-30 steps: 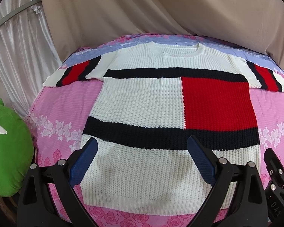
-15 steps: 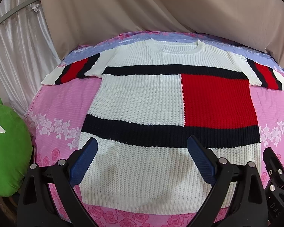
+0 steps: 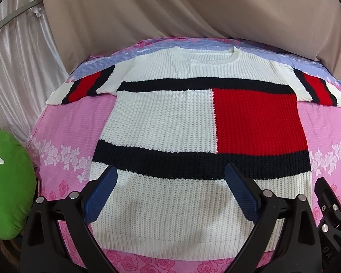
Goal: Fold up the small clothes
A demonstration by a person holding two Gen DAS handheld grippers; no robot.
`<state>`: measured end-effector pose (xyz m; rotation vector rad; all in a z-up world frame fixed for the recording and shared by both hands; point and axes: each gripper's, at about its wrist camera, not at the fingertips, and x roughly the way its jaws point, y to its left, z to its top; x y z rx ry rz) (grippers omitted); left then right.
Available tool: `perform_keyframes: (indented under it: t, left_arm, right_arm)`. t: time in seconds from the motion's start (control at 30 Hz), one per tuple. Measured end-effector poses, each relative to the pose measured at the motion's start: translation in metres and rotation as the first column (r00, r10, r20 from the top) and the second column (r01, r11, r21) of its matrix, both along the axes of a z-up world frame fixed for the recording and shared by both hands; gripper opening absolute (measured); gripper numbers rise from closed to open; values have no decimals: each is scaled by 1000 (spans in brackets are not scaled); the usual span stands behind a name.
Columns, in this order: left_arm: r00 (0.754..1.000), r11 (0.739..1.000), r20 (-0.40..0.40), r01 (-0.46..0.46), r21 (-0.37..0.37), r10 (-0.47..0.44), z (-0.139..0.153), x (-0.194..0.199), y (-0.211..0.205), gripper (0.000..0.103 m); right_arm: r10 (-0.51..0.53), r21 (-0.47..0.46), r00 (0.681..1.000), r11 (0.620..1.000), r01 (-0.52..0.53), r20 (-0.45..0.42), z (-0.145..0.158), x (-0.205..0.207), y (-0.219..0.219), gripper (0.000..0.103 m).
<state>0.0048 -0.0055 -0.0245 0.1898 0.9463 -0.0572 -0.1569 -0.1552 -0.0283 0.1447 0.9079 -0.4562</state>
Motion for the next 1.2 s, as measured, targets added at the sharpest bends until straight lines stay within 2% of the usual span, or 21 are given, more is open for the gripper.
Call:
perform_keyframes:
  t: [0.93, 1.03, 1.07, 1.13, 1.2]
  left_arm:
    - [998, 1000, -47, 28, 4, -28, -17, 18, -25, 93]
    - [996, 1000, -91, 4, -29, -6, -22, 27, -20, 94]
    - [993, 998, -117, -15, -63, 7, -24, 32, -14, 94]
    - [989, 992, -145, -49, -115, 32, -26, 40, -6, 95]
    - [986, 984, -155, -81, -159, 56, -26, 45, 3, 95]
  right_arm:
    - [-33, 2, 999, 999, 33, -38, -10, 9, -20, 96]
    - [-31, 28, 999, 999, 33, -39, -14, 15, -29, 96]
    - [-31, 56, 999, 998, 34, -38, -18, 17, -37, 96]
    - [-48, 116, 998, 992, 52, -36, -26, 26, -63, 96]
    - [-117, 167, 993, 979, 119, -23, -33, 33, -108, 96]
